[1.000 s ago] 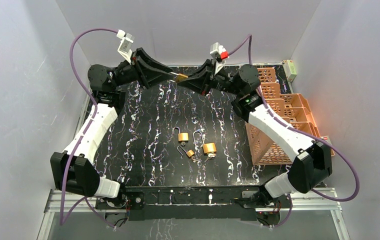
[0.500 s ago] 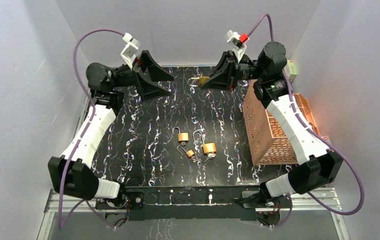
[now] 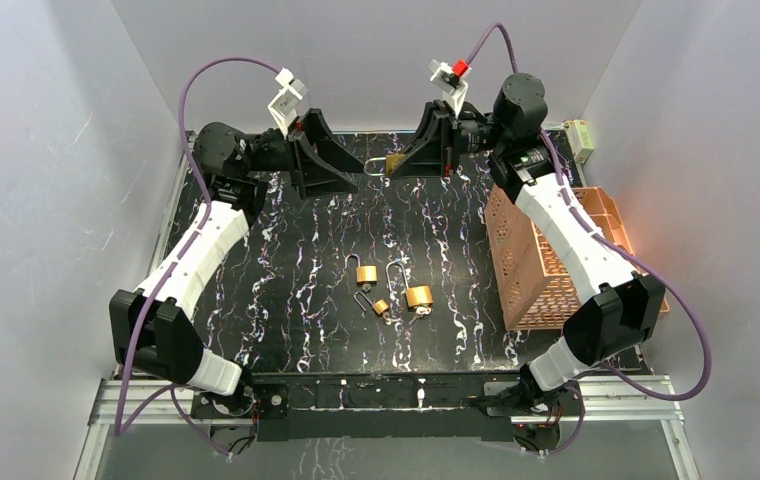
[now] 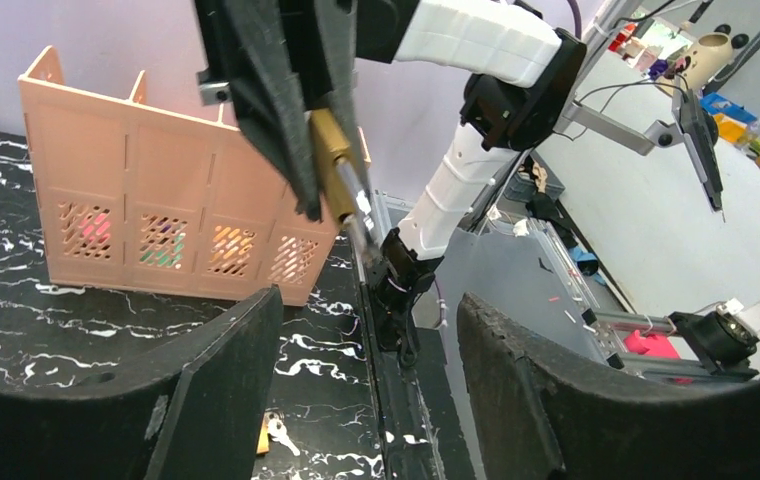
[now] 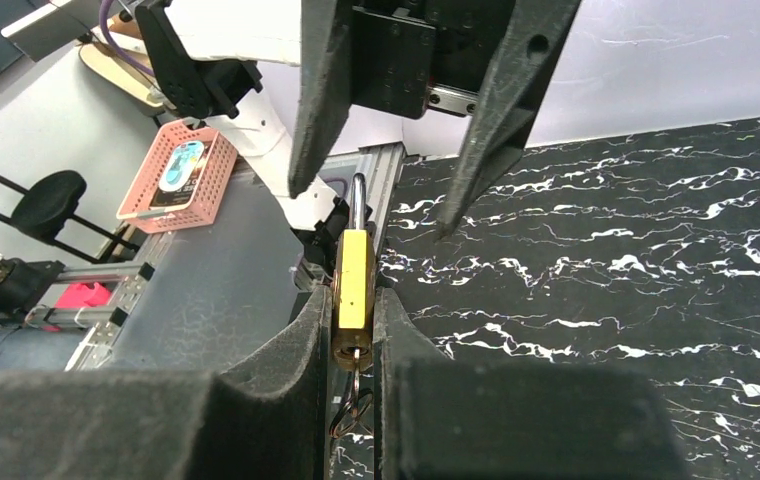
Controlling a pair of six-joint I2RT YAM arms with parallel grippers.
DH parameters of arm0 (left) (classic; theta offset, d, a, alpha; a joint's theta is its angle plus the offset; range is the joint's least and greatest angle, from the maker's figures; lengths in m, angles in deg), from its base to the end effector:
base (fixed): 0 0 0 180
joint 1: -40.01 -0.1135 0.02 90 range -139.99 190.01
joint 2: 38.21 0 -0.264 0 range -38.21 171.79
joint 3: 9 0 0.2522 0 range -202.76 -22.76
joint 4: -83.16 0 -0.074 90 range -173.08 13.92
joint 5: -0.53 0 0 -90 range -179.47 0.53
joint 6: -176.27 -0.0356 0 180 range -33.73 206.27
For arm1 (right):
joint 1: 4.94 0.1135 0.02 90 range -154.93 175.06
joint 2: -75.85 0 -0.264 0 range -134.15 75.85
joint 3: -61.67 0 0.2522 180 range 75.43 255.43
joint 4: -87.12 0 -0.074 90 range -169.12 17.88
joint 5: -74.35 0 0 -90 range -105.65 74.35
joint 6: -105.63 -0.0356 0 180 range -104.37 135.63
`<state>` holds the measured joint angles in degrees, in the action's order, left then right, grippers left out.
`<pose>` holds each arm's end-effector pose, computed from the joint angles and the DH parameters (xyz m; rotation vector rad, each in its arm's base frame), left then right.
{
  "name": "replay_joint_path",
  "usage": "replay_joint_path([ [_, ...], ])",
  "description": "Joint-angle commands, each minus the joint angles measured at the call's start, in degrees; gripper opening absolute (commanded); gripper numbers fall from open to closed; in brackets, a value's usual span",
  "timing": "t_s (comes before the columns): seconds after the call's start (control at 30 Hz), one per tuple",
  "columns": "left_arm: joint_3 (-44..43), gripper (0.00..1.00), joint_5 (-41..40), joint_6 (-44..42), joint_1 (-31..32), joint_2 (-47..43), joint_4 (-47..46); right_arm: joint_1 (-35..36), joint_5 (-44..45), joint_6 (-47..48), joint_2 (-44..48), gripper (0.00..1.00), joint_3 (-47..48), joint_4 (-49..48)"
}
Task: Lock with the key
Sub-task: Lock the lock.
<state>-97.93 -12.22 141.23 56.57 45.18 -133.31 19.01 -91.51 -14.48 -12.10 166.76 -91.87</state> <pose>0.2791 -0.1192 0.4549 1.0826 1.2161 -1.5540 0.2885 0.1659 0.4746 -1.1802 1.2678 1.5617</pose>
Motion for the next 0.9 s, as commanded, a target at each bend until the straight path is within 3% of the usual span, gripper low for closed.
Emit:
replay_joint_path([
  [0.0, -2.6, 0.61, 0.6, 0.6, 0.8, -1.4, -3.5, 1.1, -0.2, -0.9, -0.2, 0.0, 3.1, -1.7],
  [0.4, -4.0, 0.46, -1.5, 0.4, 1.6, 0.5, -4.0, 2.0, -0.7, -0.7, -2.3, 0.0, 3.3, -1.4],
  [0.53, -4.5, 0.31, -1.1, 0.4, 2.1, 1.1, -4.1, 1.9, -0.7, -0.7, -2.5, 0.0, 3.4, -1.6],
  [0.73, -4.8, 0.18, -1.2, 0.3, 2.3, 1.2, -4.1, 2.0, -1.0, -0.8, -3.2, 0.0, 3.9, -1.4],
  [0.87, -4.8, 0.0, -1.1, 0.7, 2.6, 1.1, -4.1, 2.1, -0.5, -0.4, -3.3, 0.0, 3.9, -1.5],
])
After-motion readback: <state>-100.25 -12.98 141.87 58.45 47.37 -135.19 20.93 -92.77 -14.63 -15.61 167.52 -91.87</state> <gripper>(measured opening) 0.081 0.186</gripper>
